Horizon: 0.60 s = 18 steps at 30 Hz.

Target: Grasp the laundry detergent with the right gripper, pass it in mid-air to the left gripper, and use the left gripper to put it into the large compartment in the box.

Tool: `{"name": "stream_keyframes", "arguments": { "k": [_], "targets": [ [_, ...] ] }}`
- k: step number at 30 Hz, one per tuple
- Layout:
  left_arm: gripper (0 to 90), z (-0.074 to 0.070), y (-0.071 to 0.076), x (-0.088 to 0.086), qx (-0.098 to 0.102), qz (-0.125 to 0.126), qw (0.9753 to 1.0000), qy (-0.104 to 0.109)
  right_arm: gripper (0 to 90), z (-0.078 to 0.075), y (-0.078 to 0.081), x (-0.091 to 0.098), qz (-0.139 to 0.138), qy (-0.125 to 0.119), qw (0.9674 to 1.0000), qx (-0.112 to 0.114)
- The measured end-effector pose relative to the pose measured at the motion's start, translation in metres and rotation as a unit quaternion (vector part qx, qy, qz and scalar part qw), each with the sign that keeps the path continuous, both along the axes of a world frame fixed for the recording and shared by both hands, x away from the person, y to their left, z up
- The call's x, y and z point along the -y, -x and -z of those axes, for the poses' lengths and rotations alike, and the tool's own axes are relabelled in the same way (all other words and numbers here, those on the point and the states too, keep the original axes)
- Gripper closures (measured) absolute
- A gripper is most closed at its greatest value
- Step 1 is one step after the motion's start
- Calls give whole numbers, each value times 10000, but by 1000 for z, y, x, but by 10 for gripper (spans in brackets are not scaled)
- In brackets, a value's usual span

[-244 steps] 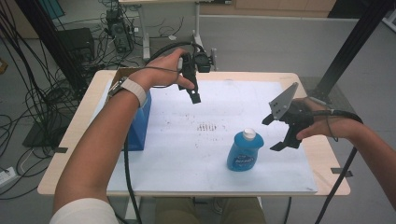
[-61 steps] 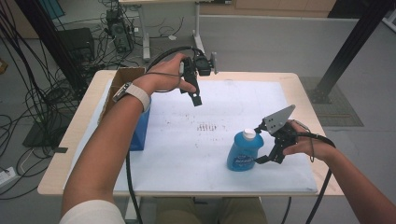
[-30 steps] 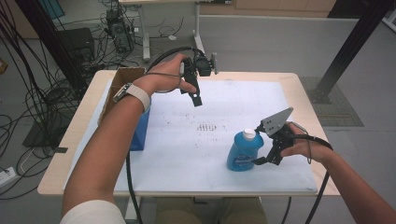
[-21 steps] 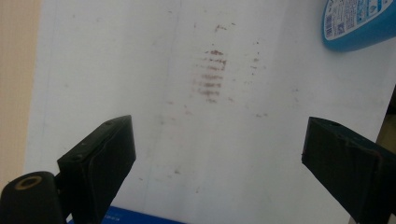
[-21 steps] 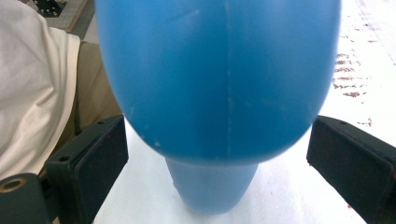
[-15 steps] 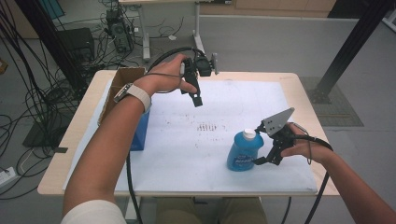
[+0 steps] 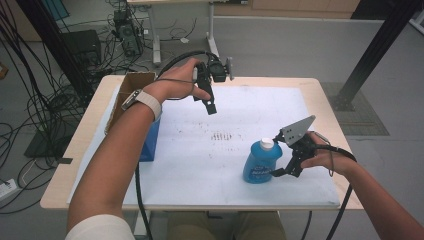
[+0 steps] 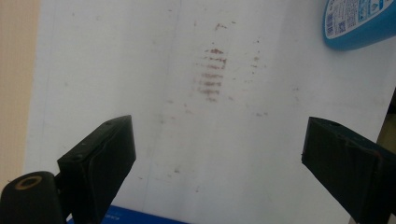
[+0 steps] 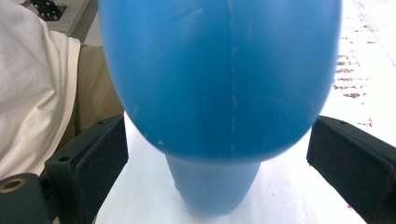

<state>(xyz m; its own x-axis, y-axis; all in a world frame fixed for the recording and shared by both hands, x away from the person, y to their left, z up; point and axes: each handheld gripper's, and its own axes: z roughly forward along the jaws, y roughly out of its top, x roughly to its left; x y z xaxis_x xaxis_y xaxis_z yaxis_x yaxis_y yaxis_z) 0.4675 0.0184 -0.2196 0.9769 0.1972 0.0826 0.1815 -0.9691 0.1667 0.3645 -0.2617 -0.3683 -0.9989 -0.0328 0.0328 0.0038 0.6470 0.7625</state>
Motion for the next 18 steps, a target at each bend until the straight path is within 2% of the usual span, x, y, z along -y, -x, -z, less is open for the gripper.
{"name": "stream_keyframes", "arguments": {
  "k": [18],
  "targets": [
    [102,0,0,0,1,-6,10000,-6,50,-1,0,0,19,-20,10000,21]
  ]
}}
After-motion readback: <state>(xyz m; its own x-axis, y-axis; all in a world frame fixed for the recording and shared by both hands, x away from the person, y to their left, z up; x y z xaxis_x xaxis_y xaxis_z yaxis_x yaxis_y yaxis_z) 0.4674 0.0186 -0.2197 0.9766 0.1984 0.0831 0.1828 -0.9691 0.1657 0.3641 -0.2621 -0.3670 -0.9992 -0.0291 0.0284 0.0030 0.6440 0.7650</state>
